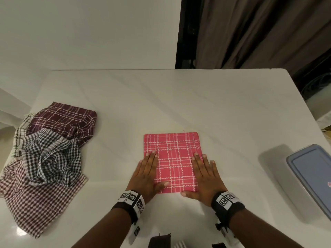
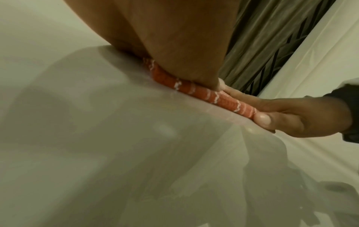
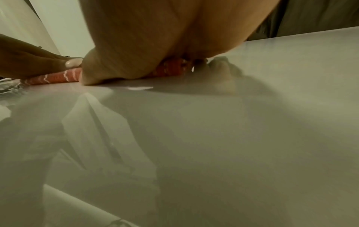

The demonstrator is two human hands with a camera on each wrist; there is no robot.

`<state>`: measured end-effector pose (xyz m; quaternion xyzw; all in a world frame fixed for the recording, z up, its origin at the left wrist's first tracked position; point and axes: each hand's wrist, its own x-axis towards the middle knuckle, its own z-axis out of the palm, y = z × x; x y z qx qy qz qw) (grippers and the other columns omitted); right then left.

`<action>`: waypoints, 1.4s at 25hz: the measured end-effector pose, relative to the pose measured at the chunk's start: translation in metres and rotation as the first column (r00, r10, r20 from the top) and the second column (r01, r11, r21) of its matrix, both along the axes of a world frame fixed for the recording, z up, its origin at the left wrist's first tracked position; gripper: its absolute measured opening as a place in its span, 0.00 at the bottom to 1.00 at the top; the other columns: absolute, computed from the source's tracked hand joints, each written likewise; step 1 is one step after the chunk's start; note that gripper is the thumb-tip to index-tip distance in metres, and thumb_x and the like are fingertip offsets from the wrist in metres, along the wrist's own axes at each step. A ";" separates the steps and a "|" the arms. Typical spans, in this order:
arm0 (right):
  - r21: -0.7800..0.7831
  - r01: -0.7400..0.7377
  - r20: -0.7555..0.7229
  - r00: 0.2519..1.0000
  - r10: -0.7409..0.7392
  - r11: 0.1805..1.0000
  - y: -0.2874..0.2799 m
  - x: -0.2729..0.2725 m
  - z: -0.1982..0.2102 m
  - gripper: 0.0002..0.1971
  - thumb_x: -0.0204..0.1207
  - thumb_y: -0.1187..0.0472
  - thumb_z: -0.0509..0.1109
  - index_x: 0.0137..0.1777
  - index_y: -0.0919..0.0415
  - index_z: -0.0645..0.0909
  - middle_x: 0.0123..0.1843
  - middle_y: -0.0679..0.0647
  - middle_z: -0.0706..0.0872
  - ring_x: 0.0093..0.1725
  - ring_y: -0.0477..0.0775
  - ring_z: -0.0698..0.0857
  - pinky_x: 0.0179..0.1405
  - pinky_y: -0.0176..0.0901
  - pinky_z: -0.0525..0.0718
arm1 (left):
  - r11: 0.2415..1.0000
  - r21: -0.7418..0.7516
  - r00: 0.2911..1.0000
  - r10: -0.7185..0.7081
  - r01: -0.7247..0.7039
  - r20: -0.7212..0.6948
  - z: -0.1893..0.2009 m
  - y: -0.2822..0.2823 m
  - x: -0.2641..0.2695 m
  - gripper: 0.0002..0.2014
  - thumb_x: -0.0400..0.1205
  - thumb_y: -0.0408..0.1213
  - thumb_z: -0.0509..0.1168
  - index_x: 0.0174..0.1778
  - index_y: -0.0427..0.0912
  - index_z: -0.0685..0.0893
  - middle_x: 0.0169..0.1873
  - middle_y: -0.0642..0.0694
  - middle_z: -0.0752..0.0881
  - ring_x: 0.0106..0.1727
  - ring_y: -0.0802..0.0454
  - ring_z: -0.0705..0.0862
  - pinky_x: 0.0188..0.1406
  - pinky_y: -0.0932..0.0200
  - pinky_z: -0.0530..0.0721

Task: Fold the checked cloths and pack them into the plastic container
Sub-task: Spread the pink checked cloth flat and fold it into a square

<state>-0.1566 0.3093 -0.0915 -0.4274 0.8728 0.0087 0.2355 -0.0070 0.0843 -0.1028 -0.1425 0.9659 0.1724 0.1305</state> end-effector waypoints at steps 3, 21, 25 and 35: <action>0.015 0.022 -0.002 1.000 -0.022 1.000 -0.002 0.004 0.004 0.64 0.62 0.14 0.49 0.85 0.59 0.34 0.87 0.60 0.35 0.85 0.66 0.36 0.77 0.75 0.32 | 1.000 0.003 0.999 -0.017 0.017 0.052 0.005 -0.003 -0.002 0.55 0.74 0.81 0.39 0.86 0.42 0.36 0.86 0.47 0.37 0.86 0.48 0.35 0.86 0.39 0.45; -0.015 -0.078 -0.007 0.997 0.078 0.997 -0.016 -0.009 0.040 0.36 0.80 0.72 0.59 0.86 0.51 0.54 0.88 0.51 0.51 0.86 0.54 0.50 0.84 0.56 0.51 | 0.998 -0.056 0.998 -0.022 0.025 0.056 0.030 0.019 0.001 0.38 0.81 0.24 0.55 0.87 0.47 0.49 0.87 0.50 0.48 0.87 0.53 0.48 0.85 0.52 0.41; -0.162 -0.015 0.129 0.991 0.037 0.987 0.002 -0.025 0.049 0.26 0.82 0.70 0.60 0.78 0.50 0.72 0.82 0.51 0.70 0.82 0.52 0.66 0.80 0.43 0.60 | 0.973 0.214 0.987 0.110 -0.084 -0.115 0.039 -0.009 0.012 0.26 0.82 0.24 0.59 0.74 0.51 0.78 0.72 0.50 0.80 0.72 0.53 0.79 0.81 0.58 0.59; -0.335 0.536 0.514 0.793 -0.326 0.775 0.039 -0.009 0.052 0.05 0.79 0.48 0.71 0.50 0.45 0.86 0.43 0.41 0.90 0.45 0.36 0.85 0.44 0.30 0.76 | 0.775 0.455 0.850 0.522 -0.439 -0.069 0.032 -0.004 0.043 0.11 0.85 0.51 0.63 0.53 0.49 0.85 0.40 0.56 0.90 0.40 0.64 0.88 0.37 0.75 0.77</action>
